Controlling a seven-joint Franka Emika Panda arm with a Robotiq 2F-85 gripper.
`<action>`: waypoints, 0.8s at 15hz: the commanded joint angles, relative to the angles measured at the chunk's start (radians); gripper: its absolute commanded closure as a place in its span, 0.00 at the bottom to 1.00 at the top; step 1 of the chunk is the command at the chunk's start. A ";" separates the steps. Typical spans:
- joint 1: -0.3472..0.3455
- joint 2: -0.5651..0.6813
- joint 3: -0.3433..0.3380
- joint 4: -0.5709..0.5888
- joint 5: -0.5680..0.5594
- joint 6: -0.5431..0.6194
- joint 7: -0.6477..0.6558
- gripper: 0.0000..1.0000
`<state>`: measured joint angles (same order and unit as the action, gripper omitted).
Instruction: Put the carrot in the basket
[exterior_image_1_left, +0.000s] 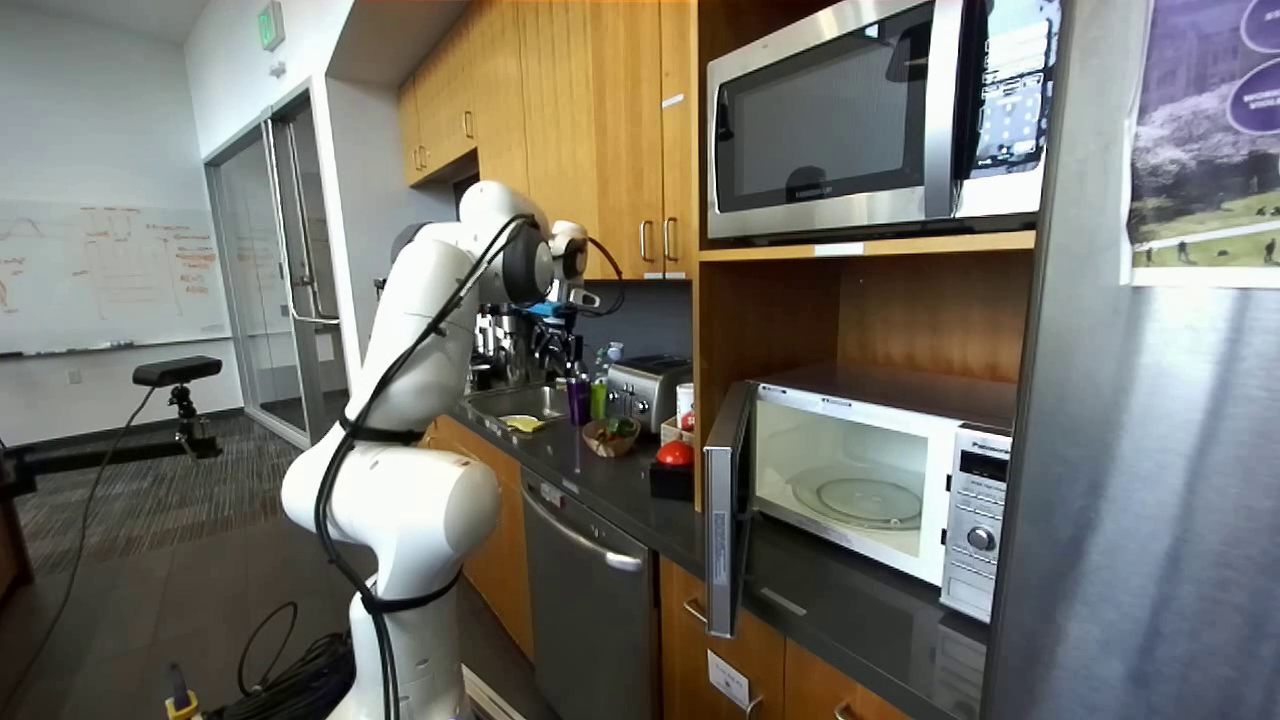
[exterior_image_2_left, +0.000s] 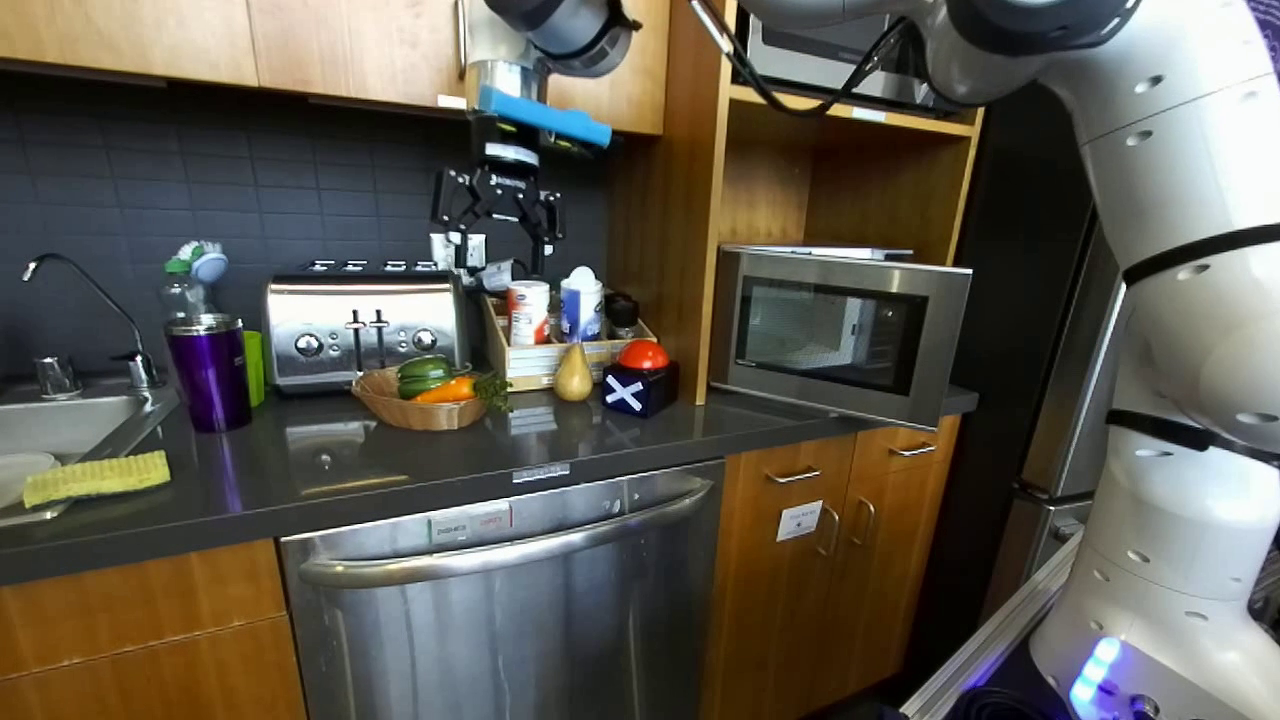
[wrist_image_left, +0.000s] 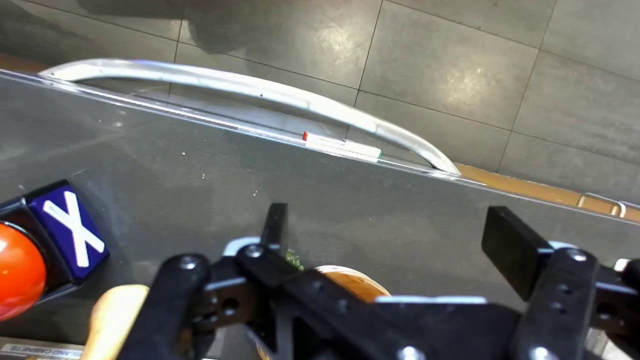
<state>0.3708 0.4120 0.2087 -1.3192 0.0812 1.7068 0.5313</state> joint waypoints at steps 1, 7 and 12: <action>0.002 -0.178 0.002 -0.246 0.023 0.120 0.065 0.00; -0.005 -0.390 0.033 -0.541 0.045 0.271 0.143 0.00; -0.037 -0.608 0.045 -0.807 0.105 0.327 0.133 0.00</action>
<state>0.3702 -0.0249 0.2393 -1.9331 0.1428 1.9852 0.6635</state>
